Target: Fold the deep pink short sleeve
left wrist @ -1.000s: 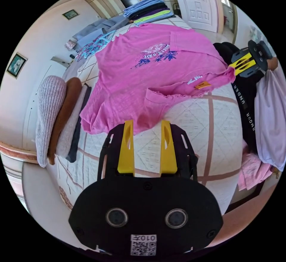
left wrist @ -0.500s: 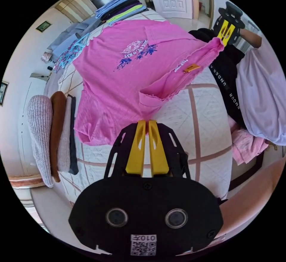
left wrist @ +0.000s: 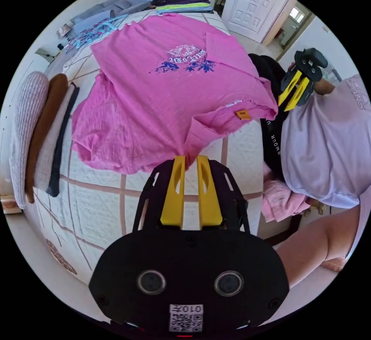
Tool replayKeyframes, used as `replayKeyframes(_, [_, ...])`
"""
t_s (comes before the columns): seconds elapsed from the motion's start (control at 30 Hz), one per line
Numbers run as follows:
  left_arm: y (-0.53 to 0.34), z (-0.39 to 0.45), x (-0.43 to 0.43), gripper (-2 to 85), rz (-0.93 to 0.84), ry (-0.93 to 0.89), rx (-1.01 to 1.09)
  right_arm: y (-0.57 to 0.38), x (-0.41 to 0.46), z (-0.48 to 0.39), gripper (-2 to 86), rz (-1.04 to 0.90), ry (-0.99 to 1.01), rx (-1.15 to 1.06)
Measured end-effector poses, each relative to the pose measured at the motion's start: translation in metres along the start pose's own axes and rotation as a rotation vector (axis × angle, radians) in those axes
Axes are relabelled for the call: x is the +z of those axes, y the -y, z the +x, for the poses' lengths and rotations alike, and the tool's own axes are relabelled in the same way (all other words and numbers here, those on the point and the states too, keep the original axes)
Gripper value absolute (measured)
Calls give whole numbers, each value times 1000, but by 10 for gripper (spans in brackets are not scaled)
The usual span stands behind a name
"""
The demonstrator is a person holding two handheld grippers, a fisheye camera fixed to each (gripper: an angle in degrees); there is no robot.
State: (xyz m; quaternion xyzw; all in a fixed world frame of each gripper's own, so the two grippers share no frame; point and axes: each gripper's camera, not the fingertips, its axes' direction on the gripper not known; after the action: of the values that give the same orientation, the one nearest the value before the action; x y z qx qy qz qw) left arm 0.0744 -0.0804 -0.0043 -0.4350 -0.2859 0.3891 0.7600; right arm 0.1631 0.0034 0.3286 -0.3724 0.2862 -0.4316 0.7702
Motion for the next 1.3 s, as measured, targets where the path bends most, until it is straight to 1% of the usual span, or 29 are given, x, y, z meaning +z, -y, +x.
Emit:
replayKeyframes(0.07, [-9,-25,-32,69,94,70,-123,-10,-25,5,43,117,58,-2])
replayKeyframes(0.13, [-26,-86,-65,83,224,184,-456,-19,-39,17,36,179,55,41])
replayKeyframes(0.17, [-31,-103,-69,86,259,191,-533,-25,-47,25,32,208,46,62])
replayKeyframes(0.23, [-53,-166,-70,98,391,149,-766,-31,-59,36,30,233,25,94])
replayKeyframes(0.27, [-57,-181,-66,99,406,125,-805,-35,-66,41,29,244,5,110])
replayKeyframes(0.33, [-68,-233,-43,99,415,20,-919,-40,-78,43,27,256,-35,129])
replayKeyframes(0.4, [-69,-259,-28,93,390,-37,-949,-47,-85,42,27,264,-73,147])
replayKeyframes(0.47, [-69,-274,-21,82,436,-118,-930,-56,-88,40,26,258,-98,176])
replayKeyframes(0.53, [-76,-288,-19,55,512,-244,-911,-62,-84,39,26,244,-96,199])
replayKeyframes(0.57, [-80,-290,-20,47,525,-254,-915,-64,-82,39,25,233,-88,211])
replayKeyframes(0.6, [-90,-292,-26,35,572,-265,-926,-65,-81,39,25,228,-84,216])
replayKeyframes(0.63, [-107,-292,-37,24,664,-280,-944,-66,-80,38,25,222,-79,219])
replayKeyframes(0.67, [-116,-291,-44,20,719,-280,-954,-66,-80,36,25,219,-82,218])
replayKeyframes(0.7, [-135,-287,-60,13,819,-260,-967,-66,-81,34,25,218,-85,217])
replayKeyframes(0.73, [-152,-283,-72,10,880,-236,-988,-65,-82,32,24,217,-94,215])
replayKeyframes(0.8, [-171,-279,-78,6,891,-208,-1044,-64,-83,30,24,214,-103,212])
replayKeyframes(0.87, [-181,-283,-63,4,844,-269,-1111,-62,-85,26,24,214,-109,209])
replayKeyframes(0.93, [-190,-290,-30,3,821,-447,-1181,-61,-86,23,24,206,-117,202])
replayKeyframes(1.0, [-195,-286,-19,3,859,-484,-1216,-59,-87,18,25,189,-135,196])
replayKeyframes(1.03, [-191,-280,-22,3,858,-447,-1220,-58,-87,14,25,177,-151,196])
replayKeyframes(1.07, [-186,-276,-27,3,848,-412,-1209,-58,-88,10,24,170,-165,198])
replayKeyframes(1.1, [-169,-264,-42,3,819,-312,-1154,-59,-88,8,23,169,-169,199])
replayKeyframes(1.13, [-141,-245,-63,4,772,-189,-1042,-60,-89,5,23,170,-172,205])
replayKeyframes(1.17, [-123,-233,-74,4,739,-122,-966,-62,-89,3,23,173,-166,213])
replayKeyframes(1.2, [-82,-196,-97,5,667,24,-774,-62,-90,2,23,173,-161,216])
replayKeyframes(1.23, [-35,-142,-113,7,587,156,-519,-63,-90,1,23,171,-154,223])
replayKeyframes(1.27, [-12,-110,-115,8,539,211,-371,-64,-90,0,24,169,-150,229])
replayKeyframes(1.3, [27,-41,-106,12,422,321,-116,-63,-91,-1,24,168,-150,229])
